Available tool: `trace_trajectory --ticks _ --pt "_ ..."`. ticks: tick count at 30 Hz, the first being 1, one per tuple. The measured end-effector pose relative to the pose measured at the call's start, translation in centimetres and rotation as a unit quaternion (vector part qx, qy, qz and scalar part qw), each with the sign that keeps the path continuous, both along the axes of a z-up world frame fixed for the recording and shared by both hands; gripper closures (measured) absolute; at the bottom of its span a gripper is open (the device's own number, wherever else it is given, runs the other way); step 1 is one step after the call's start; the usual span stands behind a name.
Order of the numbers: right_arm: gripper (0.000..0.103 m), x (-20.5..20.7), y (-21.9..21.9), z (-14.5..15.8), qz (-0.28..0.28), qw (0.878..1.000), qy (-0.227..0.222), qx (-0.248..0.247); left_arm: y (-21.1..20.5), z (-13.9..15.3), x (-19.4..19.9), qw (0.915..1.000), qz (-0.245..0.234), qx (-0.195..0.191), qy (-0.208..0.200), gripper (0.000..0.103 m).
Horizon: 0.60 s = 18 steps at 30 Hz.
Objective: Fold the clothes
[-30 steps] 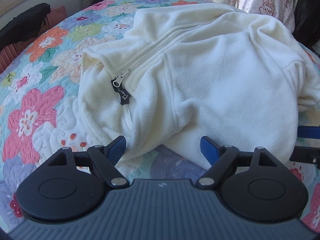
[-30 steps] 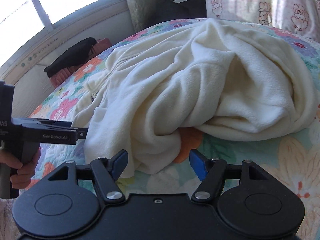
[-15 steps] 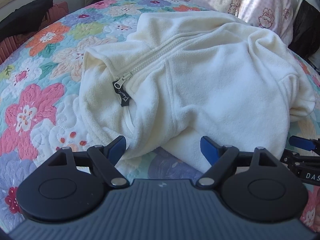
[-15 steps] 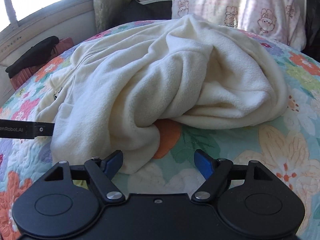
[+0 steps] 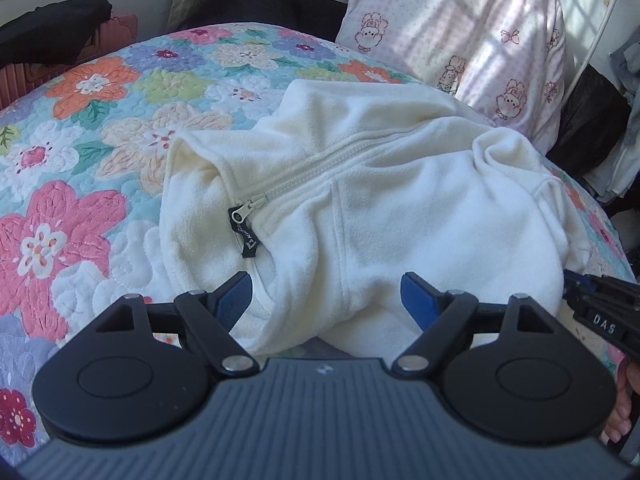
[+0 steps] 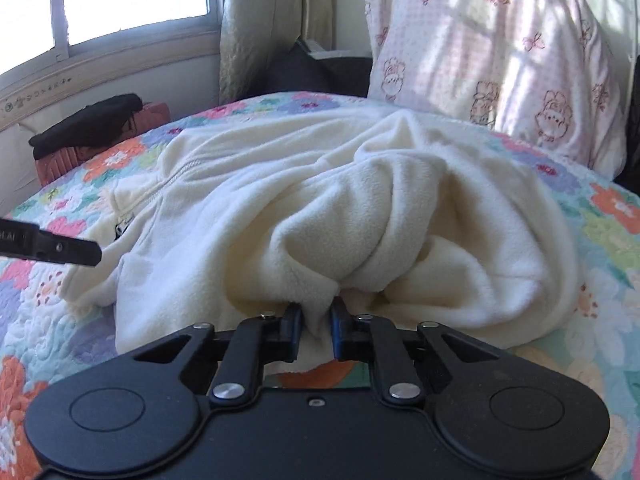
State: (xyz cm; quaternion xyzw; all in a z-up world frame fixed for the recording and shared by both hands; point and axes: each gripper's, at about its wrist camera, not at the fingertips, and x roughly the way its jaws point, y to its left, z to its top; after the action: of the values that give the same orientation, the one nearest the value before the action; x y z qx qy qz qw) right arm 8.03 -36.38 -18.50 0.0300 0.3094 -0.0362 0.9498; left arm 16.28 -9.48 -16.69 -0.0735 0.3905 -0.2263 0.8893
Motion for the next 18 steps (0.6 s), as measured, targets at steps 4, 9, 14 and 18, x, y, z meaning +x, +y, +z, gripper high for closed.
trace_trajectory --ticks 4,9,14,18 --pt "0.094 -1.6 -1.7 3.8 -0.051 0.997 -0.045 -0.042 -0.9 0.8 -1.0 0.9980 -0.053 -0.025 -0.025 0.022" --pt "0.102 -3.2 -4.5 6.6 -0.076 0.994 -0.050 -0.063 -3.9 0.0 -2.1 0.9920 -0.123 -0.018 -0.021 0.020" --pt "0.083 -4.0 -5.5 4.0 -0.024 0.999 -0.002 0.035 -7.6 -2.9 -2.3 0.9893 -0.140 0.040 -0.002 0.020" --pt "0.036 -4.1 -4.4 -0.4 -0.012 0.997 0.032 0.074 -8.4 -5.3 -0.5 0.9919 -0.118 0.022 0.041 0.017"
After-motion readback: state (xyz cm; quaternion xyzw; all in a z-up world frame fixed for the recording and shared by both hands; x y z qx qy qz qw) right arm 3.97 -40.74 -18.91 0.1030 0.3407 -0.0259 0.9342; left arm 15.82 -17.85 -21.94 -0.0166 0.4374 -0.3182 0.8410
